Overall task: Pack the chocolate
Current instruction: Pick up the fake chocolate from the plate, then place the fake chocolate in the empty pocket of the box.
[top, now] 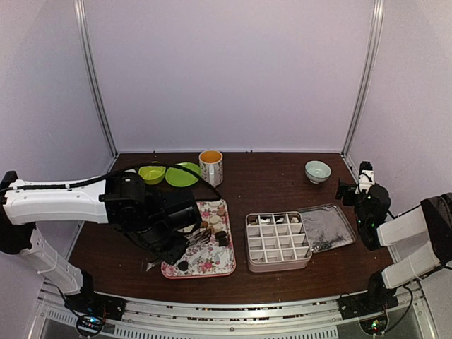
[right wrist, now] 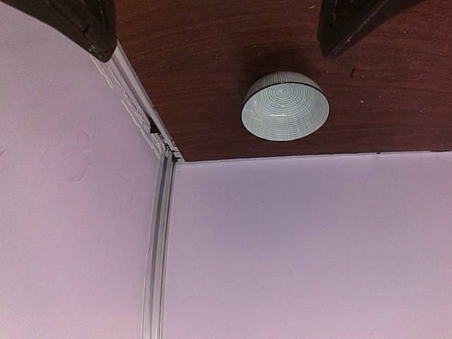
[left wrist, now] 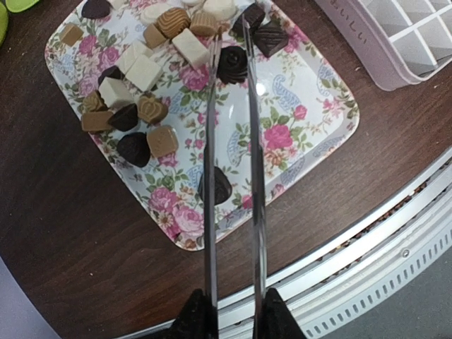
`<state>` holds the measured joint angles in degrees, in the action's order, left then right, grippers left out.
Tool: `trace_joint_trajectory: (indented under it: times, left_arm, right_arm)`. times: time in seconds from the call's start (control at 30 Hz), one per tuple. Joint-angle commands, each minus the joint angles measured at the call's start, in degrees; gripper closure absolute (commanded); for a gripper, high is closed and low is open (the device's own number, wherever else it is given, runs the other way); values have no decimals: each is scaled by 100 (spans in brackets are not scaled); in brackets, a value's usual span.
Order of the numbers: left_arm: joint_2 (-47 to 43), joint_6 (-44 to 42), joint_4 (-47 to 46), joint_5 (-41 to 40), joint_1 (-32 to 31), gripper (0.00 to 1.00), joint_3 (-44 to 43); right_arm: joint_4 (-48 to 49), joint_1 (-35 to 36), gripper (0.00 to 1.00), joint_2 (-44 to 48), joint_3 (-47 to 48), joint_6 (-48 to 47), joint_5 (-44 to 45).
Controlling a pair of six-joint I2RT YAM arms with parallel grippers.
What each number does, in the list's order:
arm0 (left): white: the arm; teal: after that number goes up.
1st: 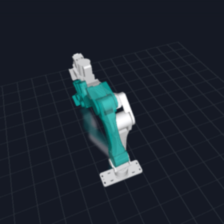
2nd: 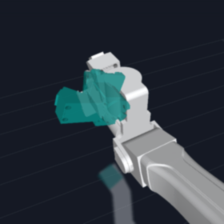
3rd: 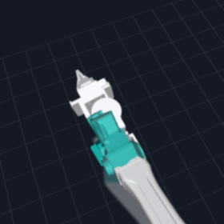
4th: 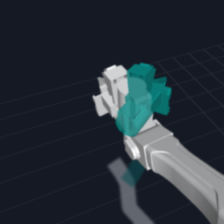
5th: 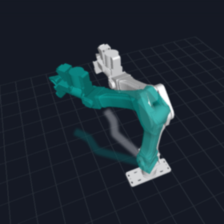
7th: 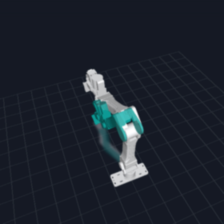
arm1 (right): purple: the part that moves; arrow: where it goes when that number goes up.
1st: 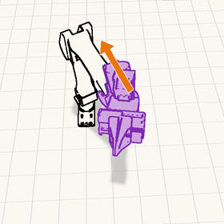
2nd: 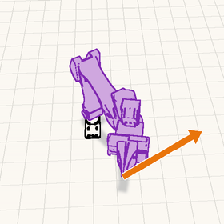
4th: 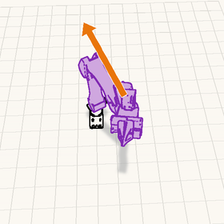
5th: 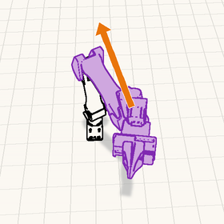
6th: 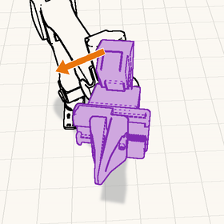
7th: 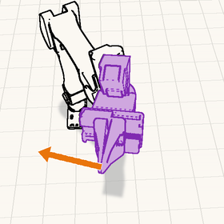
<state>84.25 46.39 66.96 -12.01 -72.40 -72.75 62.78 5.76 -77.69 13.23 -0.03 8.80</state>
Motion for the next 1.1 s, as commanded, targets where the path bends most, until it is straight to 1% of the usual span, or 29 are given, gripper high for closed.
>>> trace_joint_trajectory:
  times: [0.0, 0.1, 0.3, 0.43, 0.73, 1.07]
  left_arm:
    - [-170, -224, -887, -26, -33, 76, -207]
    - [-43, -357, -1351, -26, -37, 76, -318]
    - [393, -569, -1980, -169, -37, 76, -574]
    - [604, -725, -2436, -67, -37, 76, -603]
    - [997, -835, -2613, 66, -36, 76, -712]
    - [1246, -861, -2633, -21, -29, 76, -734]
  right_arm:
    - [2, -29, 0, -11, 80, 3, 25]
    - [4, -31, 0, -14, 78, 3, 25]
    - [-1, -30, 0, -14, 78, 3, 24]
    - [5, -29, 0, -9, 76, 3, 25]
    - [4, -31, 0, -9, 74, 3, 25]
    - [-3, -31, 0, -14, 75, 1, 25]
